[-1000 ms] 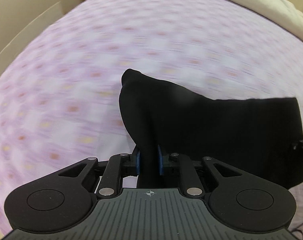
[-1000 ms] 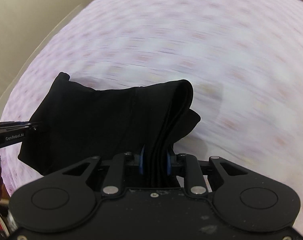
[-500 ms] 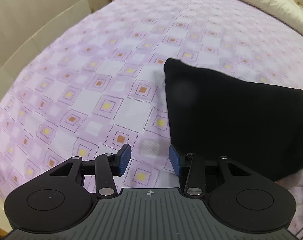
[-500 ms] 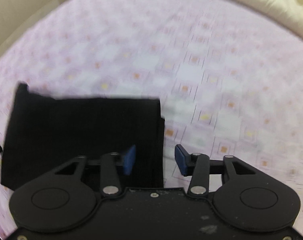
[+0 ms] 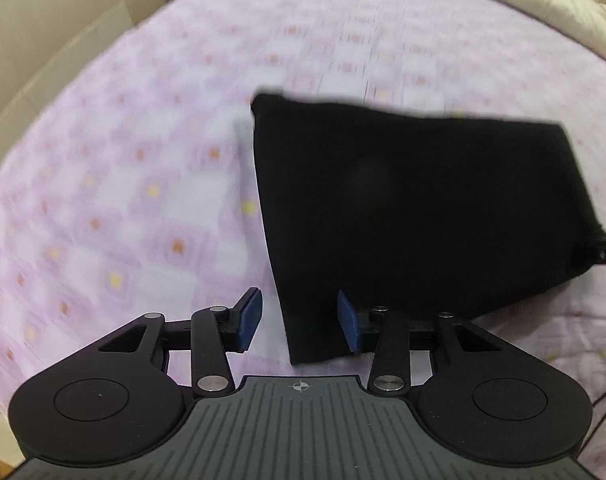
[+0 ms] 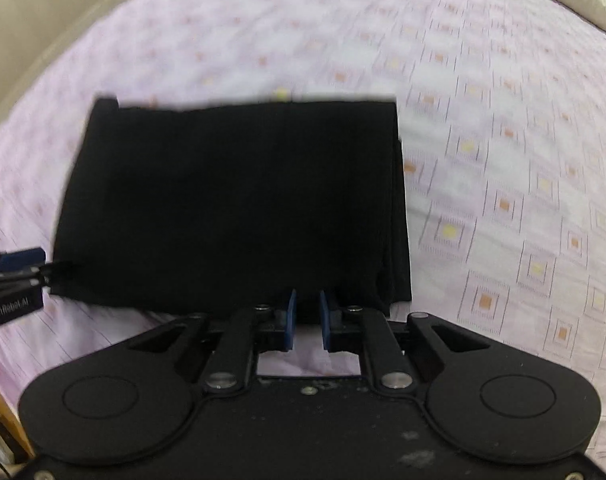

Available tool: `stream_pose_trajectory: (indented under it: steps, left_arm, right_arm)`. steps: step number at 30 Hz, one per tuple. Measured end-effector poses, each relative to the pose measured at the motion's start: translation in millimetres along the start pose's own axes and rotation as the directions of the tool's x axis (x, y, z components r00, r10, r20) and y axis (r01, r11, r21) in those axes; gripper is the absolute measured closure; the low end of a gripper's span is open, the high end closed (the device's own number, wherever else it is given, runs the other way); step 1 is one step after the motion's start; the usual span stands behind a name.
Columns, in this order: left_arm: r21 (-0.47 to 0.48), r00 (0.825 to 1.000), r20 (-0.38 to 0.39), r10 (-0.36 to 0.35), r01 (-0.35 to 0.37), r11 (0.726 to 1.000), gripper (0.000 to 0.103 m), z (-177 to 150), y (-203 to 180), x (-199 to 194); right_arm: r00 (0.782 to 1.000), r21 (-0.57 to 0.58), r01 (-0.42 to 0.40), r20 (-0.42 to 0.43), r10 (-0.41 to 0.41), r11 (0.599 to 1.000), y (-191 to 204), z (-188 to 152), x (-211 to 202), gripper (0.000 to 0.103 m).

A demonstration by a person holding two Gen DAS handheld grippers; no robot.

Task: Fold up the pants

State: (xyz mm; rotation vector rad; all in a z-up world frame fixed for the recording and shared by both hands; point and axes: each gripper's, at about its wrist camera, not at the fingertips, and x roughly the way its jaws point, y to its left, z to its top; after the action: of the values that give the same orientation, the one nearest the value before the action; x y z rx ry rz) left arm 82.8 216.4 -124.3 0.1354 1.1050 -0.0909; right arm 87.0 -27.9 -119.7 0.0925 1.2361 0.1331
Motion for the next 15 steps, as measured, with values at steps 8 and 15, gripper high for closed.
stream_pose_trajectory:
  steps: [8,15]
  left_arm:
    - [0.024,0.997,0.072,0.017,-0.019,1.0,0.062,52,-5,14]
    - [-0.041,0.998,0.025,0.064,-0.063,0.997,0.06,86,-5,64]
  right_arm:
    - [0.995,0.006,0.0,0.1,-0.001,1.0,-3,47,-9,0.086]
    - [0.996,0.023,0.074,0.054,-0.076,0.997,-5,87,36,0.086]
